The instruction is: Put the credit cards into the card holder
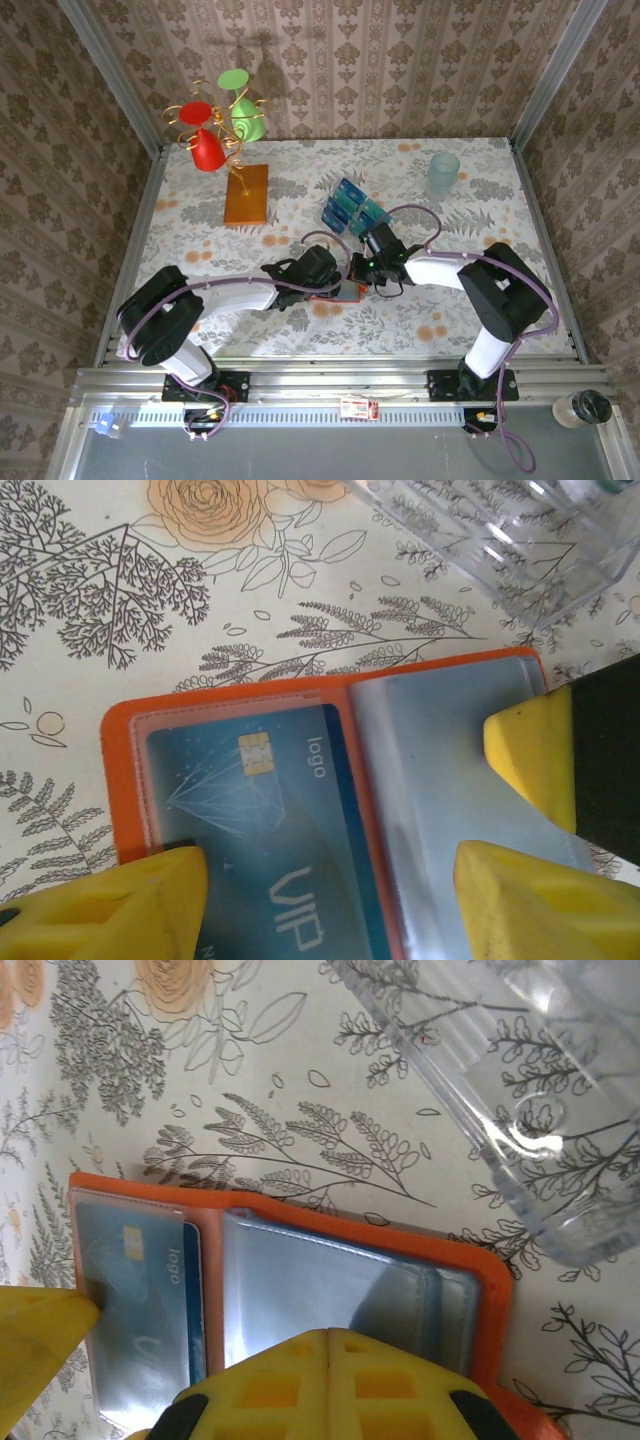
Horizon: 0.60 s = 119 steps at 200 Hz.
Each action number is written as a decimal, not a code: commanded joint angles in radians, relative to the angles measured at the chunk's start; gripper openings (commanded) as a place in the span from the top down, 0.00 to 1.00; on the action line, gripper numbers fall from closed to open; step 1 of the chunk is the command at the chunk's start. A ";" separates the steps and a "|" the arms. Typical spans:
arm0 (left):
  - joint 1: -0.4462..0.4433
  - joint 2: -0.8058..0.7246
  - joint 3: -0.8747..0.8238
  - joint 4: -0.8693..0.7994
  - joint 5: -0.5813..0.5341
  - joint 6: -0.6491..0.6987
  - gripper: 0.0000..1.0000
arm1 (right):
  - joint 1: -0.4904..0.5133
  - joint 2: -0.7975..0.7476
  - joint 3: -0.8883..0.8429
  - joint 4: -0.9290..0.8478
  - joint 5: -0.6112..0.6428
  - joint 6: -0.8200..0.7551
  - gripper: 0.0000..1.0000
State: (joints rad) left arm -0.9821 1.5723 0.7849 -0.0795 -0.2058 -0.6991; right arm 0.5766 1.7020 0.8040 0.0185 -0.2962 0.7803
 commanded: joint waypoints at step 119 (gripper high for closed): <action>0.003 0.037 -0.058 0.100 0.005 0.072 0.31 | 0.019 0.067 0.033 0.014 -0.040 0.020 0.98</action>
State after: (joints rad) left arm -0.9810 1.5871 0.7456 0.0051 -0.2054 -0.6514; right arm 0.5835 1.7367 0.8185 0.0456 -0.3244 0.7879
